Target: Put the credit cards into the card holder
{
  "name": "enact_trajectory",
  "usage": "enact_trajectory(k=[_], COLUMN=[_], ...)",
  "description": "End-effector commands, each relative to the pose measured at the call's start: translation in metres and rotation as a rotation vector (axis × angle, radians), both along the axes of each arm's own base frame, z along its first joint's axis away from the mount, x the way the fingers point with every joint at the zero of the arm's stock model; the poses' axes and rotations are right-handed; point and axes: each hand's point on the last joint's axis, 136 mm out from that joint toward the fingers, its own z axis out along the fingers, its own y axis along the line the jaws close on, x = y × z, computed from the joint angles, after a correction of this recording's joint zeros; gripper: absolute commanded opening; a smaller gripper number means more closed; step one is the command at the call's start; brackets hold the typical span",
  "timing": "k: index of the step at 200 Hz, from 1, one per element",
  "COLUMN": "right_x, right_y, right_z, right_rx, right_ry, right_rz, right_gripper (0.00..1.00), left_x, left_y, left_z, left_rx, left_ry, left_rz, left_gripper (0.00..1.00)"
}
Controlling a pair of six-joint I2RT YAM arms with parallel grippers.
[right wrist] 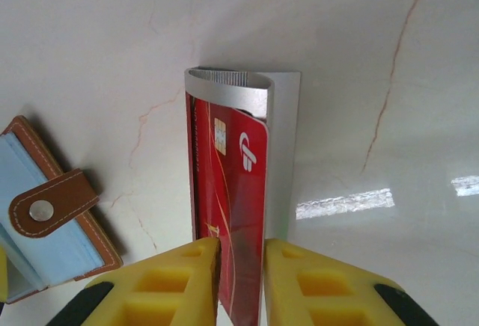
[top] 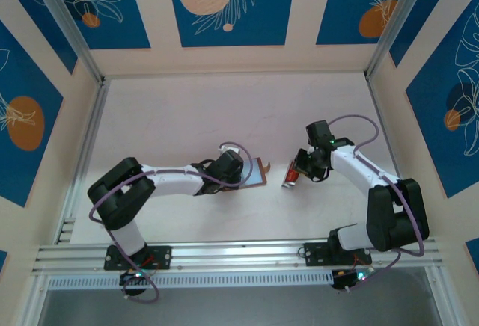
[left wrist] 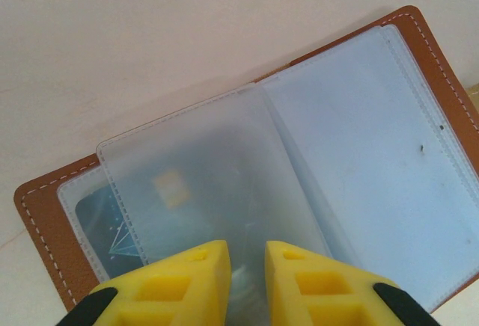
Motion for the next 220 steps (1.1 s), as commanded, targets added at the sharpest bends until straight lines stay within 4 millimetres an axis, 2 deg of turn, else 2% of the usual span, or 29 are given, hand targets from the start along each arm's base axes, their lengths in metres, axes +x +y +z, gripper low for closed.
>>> enact_trajectory(k=[1, 83, 151, 187, 220], right_x=[0.0, 0.005, 0.008, 0.006, 0.005], right_y=[0.001, 0.012, 0.013, 0.014, 0.029], right_z=[0.012, 0.011, 0.002, 0.014, 0.04], right_rx=[-0.037, -0.048, -0.074, -0.07, -0.05], right_ry=[-0.014, -0.014, 0.01, -0.016, -0.087], right_rz=[0.018, 0.052, 0.058, 0.068, 0.126], right_gripper=[0.23, 0.22, 0.13, 0.03, 0.0], left_x=[-0.032, -0.033, -0.033, -0.032, -0.028], left_y=[0.028, 0.029, 0.029, 0.023, 0.019], left_z=[-0.045, -0.046, -0.041, -0.024, 0.011], left_rx=[0.12, 0.118, 0.112, 0.083, 0.036], left_ry=[0.15, 0.151, 0.146, 0.136, 0.088], left_rz=[-0.006, -0.001, -0.001, -0.019, -0.023], left_gripper=[0.21, 0.21, 0.2, 0.21, 0.23])
